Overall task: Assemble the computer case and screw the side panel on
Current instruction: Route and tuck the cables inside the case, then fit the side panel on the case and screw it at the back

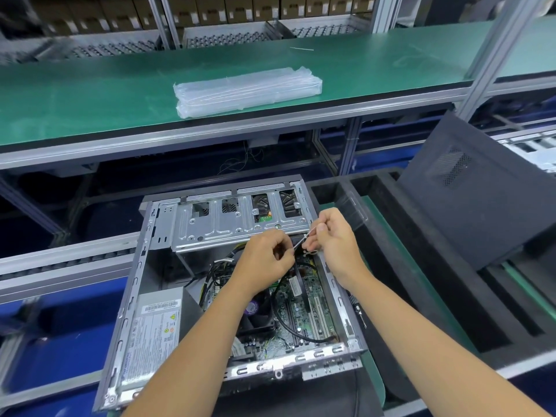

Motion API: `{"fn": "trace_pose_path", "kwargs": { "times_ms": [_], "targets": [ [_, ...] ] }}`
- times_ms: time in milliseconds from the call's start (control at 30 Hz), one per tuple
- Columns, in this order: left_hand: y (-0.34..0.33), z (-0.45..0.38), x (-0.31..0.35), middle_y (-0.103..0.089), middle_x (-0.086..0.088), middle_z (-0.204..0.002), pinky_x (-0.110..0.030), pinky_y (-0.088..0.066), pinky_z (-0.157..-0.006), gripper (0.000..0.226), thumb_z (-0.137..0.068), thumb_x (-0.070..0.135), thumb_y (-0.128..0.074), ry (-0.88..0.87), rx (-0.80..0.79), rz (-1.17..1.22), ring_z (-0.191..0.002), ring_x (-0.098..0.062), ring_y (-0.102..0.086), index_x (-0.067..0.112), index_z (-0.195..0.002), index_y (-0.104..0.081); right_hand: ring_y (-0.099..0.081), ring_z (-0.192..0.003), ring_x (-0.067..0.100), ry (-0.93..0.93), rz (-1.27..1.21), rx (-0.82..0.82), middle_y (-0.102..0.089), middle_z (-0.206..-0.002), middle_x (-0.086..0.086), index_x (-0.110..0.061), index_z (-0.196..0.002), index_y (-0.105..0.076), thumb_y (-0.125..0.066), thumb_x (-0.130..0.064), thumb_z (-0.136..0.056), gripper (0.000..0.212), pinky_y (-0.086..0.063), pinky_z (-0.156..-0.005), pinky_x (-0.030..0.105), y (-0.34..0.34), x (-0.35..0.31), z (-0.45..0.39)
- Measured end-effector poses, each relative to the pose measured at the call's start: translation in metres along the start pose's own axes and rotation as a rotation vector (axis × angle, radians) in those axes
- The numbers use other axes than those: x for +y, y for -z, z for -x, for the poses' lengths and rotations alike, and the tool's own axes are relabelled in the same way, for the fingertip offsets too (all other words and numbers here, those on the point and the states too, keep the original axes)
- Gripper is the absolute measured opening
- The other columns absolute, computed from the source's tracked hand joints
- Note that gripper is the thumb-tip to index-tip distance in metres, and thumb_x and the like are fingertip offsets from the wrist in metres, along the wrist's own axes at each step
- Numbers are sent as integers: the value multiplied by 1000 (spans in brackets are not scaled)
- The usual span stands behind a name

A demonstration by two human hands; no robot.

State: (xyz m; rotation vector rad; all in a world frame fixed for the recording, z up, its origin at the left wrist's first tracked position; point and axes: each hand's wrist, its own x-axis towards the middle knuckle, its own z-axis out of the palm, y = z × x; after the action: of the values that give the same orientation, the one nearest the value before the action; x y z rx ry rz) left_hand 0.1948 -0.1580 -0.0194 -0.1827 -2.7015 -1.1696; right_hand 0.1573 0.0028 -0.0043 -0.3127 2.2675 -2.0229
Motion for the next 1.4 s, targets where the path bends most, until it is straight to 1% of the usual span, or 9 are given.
{"fn": "trace_pose_path", "kwargs": {
  "times_ms": [233,367,467,733,833,933,1100,1233,1400],
  "targets": [
    [2,2,-5,-59,11,-69,-21,-42,-58,8,-78,22,-61,33,-21,-22,-66,-5,-53,26,-72,-58,-59,-61,16,27,-9,-96,-60,-82,4,-16,-98,-53,-43,-4,-101,17,-48,-59,25,1,-4,2],
    [1,1,-2,-61,8,-69,-20,-41,-60,7,-79,21,-63,37,8,45,-66,-8,-53,22,-73,-60,-62,-65,22,20,216,-136,-65,-76,5,-19,-94,-63,-64,-17,-93,2,-55,-67,39,-3,-5,0],
    [3,1,0,-60,5,-68,-22,-40,-58,7,-80,20,-63,36,13,52,-64,-9,-52,17,-74,-61,-63,-66,23,81,437,-159,-66,-70,4,-14,-79,-66,-66,-12,-90,12,-54,-67,38,-8,-9,-1],
    [3,2,-4,-61,11,-68,-12,-39,-54,9,-78,19,-65,65,-25,81,-61,-3,-52,25,-72,-61,-60,-49,4,7,310,-91,-64,-59,-1,-14,-70,-63,-65,-3,-91,24,-50,-58,28,-8,-6,-2],
    [3,1,-5,-60,12,-67,-14,-38,-54,13,-78,20,-65,76,-27,72,-61,-5,-51,29,-71,-59,-64,-65,13,17,284,-77,-66,-74,-1,-18,-88,-65,-70,-13,-90,7,-54,-68,33,-7,-8,-2],
    [5,2,-4,-62,13,-71,-17,-43,-58,13,-79,18,-64,88,8,110,-63,-5,-54,30,-75,-61,-55,-75,13,62,310,-12,-54,-102,-2,-21,-124,-49,-69,-13,-89,41,-49,-72,24,-9,-11,0],
    [16,1,-7,-62,-2,-68,-20,-42,-54,17,-86,14,-61,207,284,272,-56,-8,-48,26,-74,-63,-51,-89,23,429,929,-95,-55,-101,3,-12,-99,-60,-60,8,-82,26,-39,-76,35,-13,-21,-2],
    [27,3,-12,-60,-1,-67,-15,-40,-52,14,-86,12,-59,278,432,334,-54,-5,-46,20,-76,-64,-58,-96,26,296,1209,-409,-66,-96,1,-15,-100,-61,-55,4,-84,26,-34,-81,32,-18,-20,-3],
    [33,4,-11,-58,3,-66,-13,-42,-52,13,-86,10,-57,294,509,326,-54,0,-46,14,-76,-63,-48,-96,25,418,1339,-396,-52,-98,0,-17,-106,-47,-55,3,-80,34,-29,-84,38,-20,-18,1]
  ]
}}
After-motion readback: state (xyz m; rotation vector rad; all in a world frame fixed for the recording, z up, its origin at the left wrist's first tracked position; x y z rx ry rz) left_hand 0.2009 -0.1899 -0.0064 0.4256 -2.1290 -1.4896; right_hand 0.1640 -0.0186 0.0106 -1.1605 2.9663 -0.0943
